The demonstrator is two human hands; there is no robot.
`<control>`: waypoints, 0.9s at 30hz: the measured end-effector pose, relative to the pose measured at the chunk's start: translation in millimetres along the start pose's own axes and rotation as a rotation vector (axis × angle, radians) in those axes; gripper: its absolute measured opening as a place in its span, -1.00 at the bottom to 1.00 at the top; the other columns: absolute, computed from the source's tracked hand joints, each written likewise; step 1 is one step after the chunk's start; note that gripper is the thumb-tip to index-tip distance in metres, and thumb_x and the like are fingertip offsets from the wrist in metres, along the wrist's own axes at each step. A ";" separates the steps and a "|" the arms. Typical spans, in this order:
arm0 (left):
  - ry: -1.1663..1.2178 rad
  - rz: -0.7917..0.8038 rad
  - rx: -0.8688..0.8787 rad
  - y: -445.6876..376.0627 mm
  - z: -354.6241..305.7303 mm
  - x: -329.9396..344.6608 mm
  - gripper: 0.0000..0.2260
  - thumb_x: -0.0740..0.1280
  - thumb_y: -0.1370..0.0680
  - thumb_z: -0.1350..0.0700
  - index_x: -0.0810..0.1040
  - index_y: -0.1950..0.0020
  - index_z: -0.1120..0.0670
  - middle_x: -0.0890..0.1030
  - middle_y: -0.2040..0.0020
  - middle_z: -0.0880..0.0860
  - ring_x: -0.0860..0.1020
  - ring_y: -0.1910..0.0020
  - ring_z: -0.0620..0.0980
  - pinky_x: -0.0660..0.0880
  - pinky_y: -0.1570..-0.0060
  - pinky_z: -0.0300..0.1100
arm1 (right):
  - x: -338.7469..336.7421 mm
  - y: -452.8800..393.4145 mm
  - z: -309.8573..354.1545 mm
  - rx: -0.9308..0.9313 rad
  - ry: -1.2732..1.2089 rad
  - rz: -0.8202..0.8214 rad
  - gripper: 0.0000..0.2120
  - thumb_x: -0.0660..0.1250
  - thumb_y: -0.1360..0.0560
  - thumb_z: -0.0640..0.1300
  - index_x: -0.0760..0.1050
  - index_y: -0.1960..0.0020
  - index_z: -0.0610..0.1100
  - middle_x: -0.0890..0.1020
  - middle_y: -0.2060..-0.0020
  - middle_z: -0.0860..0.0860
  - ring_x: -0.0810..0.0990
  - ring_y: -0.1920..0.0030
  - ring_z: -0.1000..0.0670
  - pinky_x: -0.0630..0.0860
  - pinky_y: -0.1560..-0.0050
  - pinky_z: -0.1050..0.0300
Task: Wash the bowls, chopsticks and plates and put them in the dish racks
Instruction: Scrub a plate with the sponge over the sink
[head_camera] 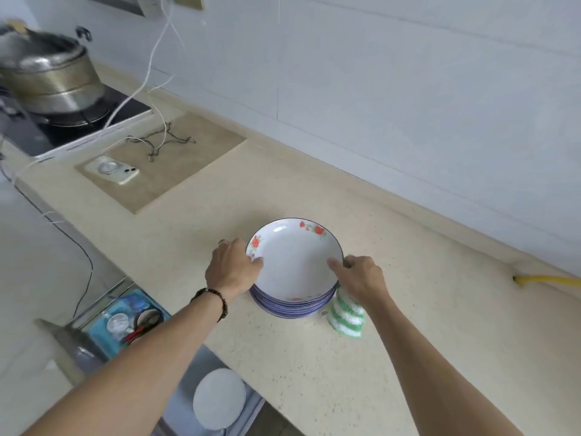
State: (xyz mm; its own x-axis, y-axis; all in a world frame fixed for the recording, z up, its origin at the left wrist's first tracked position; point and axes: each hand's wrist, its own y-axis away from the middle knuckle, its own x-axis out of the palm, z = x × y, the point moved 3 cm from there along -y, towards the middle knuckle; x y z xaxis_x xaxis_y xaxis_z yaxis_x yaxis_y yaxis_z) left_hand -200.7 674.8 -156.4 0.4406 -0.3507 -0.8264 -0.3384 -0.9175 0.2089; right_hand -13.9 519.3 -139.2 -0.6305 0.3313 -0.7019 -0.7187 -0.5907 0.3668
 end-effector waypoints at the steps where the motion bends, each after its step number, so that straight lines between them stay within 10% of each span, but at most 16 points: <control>1: 0.026 0.010 0.008 -1.4 0.8 2.4 -0.78 0.38 -0.47 -0.03 0.53 0.01 0.09 0.51 -0.07 0.09 0.46 -0.17 0.10 0.41 0.12 -0.10 | 1.7 -2.7 1.1 -0.017 0.020 0.016 -0.67 0.33 -0.56 0.05 0.48 0.26 -0.16 0.50 0.39 -0.01 0.47 0.30 -0.02 0.33 0.37 0.13; 6: 0.130 0.033 0.010 -6.2 3.4 3.9 -0.84 0.41 -0.34 0.01 0.57 0.19 0.07 0.62 0.11 0.07 0.57 0.06 0.09 0.44 0.27 -0.16 | 3.0 -8.3 -1.1 -0.012 -0.075 0.011 -0.93 0.36 -0.55 -0.18 0.61 0.08 -0.14 0.54 0.38 0.04 0.50 0.35 0.03 0.35 0.48 0.27; 16: 0.347 0.012 0.051 6.3 -15.1 -7.6 -0.86 0.39 -0.34 0.12 0.53 0.13 0.01 0.61 0.06 0.02 0.57 -0.07 0.09 0.56 0.05 -0.09 | -10.2 0.8 -3.9 0.025 -0.300 -0.099 -0.82 0.31 -0.50 -0.28 0.67 -0.01 -0.20 0.53 0.30 -0.06 0.48 0.26 -0.10 0.40 0.29 0.07; 27: 0.876 0.277 0.127 75.4 -62.0 -24.8 -0.63 0.37 -0.60 0.09 0.26 -0.29 -0.07 0.50 -0.10 -0.07 0.52 -0.03 -0.07 0.61 0.10 -0.01 | -49.5 89.5 -35.0 0.085 -0.625 -0.242 -0.88 0.28 -0.48 -0.34 0.60 0.12 -0.31 0.56 0.23 -0.16 0.55 0.23 -0.14 0.45 0.22 0.00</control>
State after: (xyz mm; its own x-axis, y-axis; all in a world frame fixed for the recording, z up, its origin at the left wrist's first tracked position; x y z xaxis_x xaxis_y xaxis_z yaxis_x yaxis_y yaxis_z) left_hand -185.6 602.7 -87.7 0.7842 -0.6181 -0.0546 -0.5909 -0.7707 0.2385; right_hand -36.8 424.2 -93.0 -0.4818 0.8253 -0.2946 -0.8653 -0.3950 0.3085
